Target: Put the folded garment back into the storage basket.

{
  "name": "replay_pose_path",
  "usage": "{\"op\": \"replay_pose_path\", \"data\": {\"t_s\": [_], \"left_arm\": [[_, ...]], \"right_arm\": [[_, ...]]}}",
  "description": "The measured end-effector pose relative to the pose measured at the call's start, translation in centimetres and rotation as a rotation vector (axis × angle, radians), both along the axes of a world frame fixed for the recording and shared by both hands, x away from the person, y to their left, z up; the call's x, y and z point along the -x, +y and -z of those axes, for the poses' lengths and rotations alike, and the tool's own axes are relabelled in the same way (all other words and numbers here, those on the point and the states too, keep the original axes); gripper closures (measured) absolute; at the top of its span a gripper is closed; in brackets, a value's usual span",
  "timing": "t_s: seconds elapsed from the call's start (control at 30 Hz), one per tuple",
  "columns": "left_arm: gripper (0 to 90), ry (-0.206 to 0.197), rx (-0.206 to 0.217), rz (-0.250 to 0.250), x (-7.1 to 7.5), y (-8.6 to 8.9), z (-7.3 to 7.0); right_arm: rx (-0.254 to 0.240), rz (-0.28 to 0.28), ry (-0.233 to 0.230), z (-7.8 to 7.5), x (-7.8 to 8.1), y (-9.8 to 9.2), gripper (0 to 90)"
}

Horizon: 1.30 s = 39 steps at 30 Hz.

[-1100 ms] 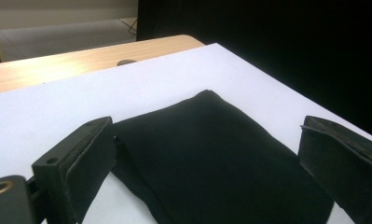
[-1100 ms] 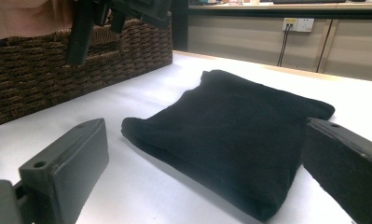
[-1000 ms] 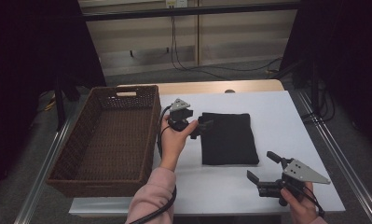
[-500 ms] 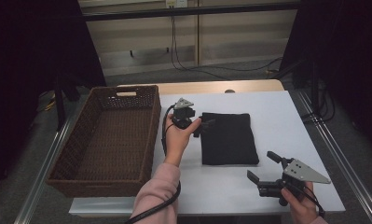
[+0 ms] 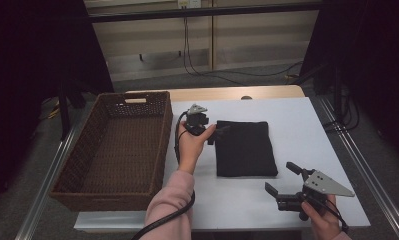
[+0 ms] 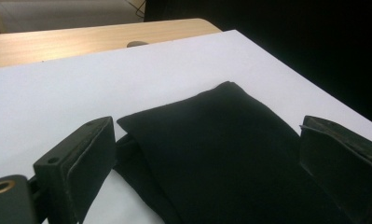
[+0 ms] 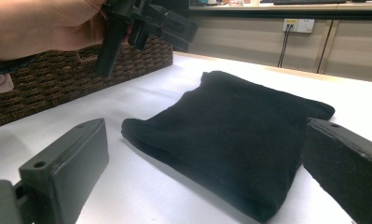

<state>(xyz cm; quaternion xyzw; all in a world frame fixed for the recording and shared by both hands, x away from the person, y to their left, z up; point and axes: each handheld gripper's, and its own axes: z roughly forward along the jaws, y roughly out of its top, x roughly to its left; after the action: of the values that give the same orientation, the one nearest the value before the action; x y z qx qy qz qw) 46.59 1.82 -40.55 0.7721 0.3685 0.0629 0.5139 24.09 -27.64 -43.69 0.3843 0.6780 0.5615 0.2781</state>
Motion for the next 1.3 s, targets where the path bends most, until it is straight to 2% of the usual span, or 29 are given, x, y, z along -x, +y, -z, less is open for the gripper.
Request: {"op": "replay_pose_path", "data": {"t_s": [0.2, 0.23, 0.53, 0.6, 0.87, 1.1, 1.3], "left_arm": [[5.0, 0.009, 0.013, -0.005, -0.3, -0.1, 0.3], [5.0, 0.009, -0.004, -0.002, -0.3, -0.1, 0.3], [5.1, 0.024, -0.019, -0.019, -1.0, -0.5, 1.0], [5.1, 0.013, -0.027, -0.021, -1.1, -0.6, 1.1], [5.4, 0.022, -0.043, -0.03, -1.8, -0.8, 2.0], [5.5, 0.042, -0.066, -0.037, -2.4, -1.0, 2.5], [5.6, 0.044, -0.065, -0.045, -2.8, -1.1, 3.0]], "right_arm": [[0.002, -0.002, 0.003, 0.0, 0.0, 0.0, 1.5], [0.001, -0.001, 0.003, 0.0, 0.0, 0.0, 1.4], [-0.002, -0.001, 0.003, 0.0, 0.0, 0.0, 1.8], [-0.003, -0.002, 0.004, 0.0, 0.0, 0.0, 1.8], [-0.004, -0.004, 0.004, 0.0, 0.0, 0.1, 1.8], [-0.005, -0.003, 0.007, 0.0, 0.0, 0.1, 1.8], [-0.003, -0.007, 0.007, 0.0, -0.1, 0.0, 1.8]]}}
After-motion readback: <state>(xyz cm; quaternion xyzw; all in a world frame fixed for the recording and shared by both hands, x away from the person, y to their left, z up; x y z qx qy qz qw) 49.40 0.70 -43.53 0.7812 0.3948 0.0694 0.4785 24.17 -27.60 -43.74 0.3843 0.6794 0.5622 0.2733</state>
